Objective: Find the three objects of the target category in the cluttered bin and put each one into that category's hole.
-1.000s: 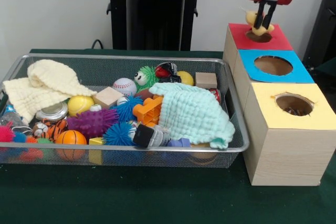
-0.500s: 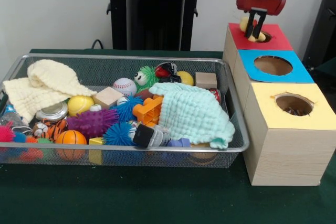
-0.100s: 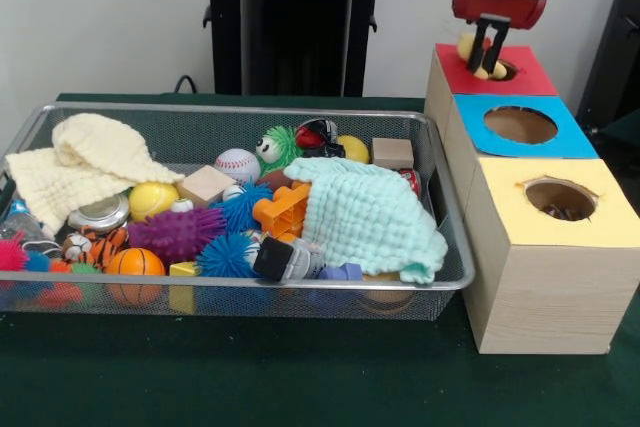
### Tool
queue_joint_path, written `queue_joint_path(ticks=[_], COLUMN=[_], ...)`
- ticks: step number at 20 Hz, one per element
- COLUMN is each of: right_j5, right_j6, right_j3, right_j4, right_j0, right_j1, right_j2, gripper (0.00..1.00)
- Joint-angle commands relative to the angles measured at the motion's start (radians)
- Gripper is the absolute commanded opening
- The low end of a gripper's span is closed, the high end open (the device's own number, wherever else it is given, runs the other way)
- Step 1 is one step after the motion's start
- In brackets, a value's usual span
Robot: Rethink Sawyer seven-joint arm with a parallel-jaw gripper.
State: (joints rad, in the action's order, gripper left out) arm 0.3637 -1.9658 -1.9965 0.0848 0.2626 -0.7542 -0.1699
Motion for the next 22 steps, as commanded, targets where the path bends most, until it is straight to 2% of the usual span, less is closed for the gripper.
queue_joint_path(ticks=[1, 8, 19, 20, 22], right_j5=[-0.037, -0.025, -0.107, -0.115, -0.115], right_j6=[-0.21, -0.21, -0.21, -0.201, -0.195], right_j3=[0.064, 0.077, -0.001, -0.006, -0.004], right_j4=[0.038, 0.047, 0.091, 0.091, 0.088], right_j0=[0.009, 0.022, -0.026, -0.033, -0.037], right_j1=[0.047, 0.054, 0.024, 0.022, 0.023], right_j2=[-0.011, -0.024, 0.051, 0.059, 0.06], gripper=[1.0, 1.0, 1.0, 0.0, 0.0])
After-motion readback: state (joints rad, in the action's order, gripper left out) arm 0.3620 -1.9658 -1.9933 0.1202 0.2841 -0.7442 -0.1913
